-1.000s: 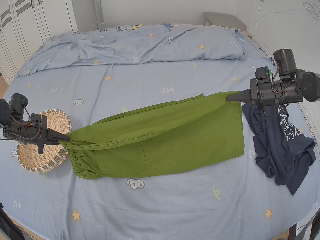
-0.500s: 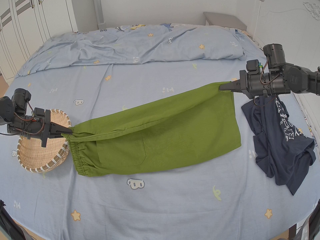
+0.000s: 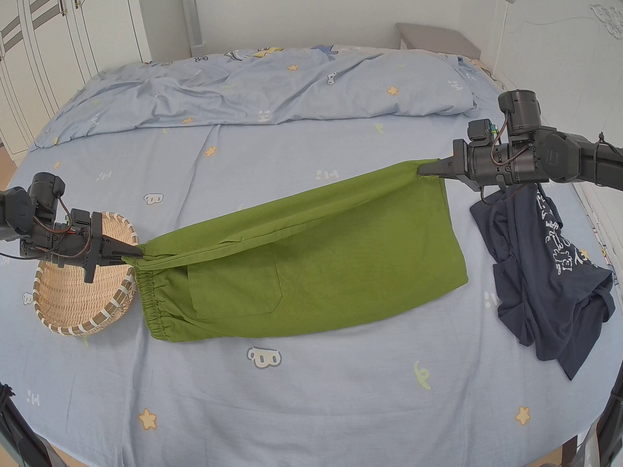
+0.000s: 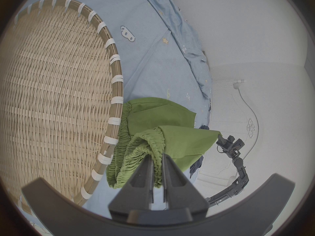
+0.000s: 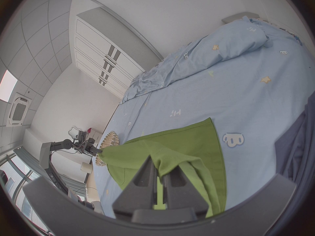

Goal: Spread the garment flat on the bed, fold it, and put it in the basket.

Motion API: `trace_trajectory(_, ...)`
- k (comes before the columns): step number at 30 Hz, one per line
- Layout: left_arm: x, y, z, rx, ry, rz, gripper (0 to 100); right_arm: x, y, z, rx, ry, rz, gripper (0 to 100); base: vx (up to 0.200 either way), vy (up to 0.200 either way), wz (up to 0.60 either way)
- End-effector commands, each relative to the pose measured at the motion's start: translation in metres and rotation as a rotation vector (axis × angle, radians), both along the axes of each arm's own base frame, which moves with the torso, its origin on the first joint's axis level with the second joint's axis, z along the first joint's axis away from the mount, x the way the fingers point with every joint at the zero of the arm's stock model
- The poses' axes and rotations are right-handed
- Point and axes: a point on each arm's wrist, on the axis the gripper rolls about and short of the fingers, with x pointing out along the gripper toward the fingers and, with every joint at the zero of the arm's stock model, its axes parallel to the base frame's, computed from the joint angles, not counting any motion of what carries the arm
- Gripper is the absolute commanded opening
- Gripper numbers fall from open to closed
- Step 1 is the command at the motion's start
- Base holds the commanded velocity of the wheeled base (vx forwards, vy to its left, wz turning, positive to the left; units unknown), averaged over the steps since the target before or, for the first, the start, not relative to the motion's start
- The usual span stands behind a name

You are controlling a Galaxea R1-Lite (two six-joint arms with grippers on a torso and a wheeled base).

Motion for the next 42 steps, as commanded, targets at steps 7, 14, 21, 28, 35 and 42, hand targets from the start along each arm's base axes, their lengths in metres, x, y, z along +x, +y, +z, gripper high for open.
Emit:
trace_trajectory(7, 0.01, 0.0, 0.001, -0.005, -0.006, 0.001, 0, 0.016, 0.006, -0.013, -0.004, 0.008, 0.001, 0, 0.0, 0.0, 0.0)
trace_trajectory(14, 0.017, 0.001, 0.002, -0.015, -0.003, 0.012, 0, 0.019, 0.007, -0.015, -0.003, 0.011, 0.001, 0, 0.0, 0.0, 0.0)
trace_trajectory(21, 0.019, -0.002, 0.002, -0.019, 0.0, 0.006, 0, 0.02, 0.01, -0.022, -0.006, 0.029, 0.007, 100, 0.0, 0.0, 0.0)
trace_trajectory(28, 0.02, -0.006, 0.004, -0.018, -0.005, -0.004, 100, 0.019, 0.012, -0.028, -0.013, 0.049, 0.014, 100, 0.0, 0.0, 0.0)
trace_trajectory(35, 0.019, -0.015, 0.007, -0.019, -0.007, -0.028, 100, 0.015, 0.011, -0.036, -0.023, 0.078, 0.017, 100, 0.0, 0.0, 0.0)
trace_trajectory(42, 0.02, -0.049, 0.017, -0.048, -0.003, -0.088, 100, -0.025, -0.003, -0.034, -0.024, 0.107, 0.007, 100, 0.0, 0.0, 0.0)
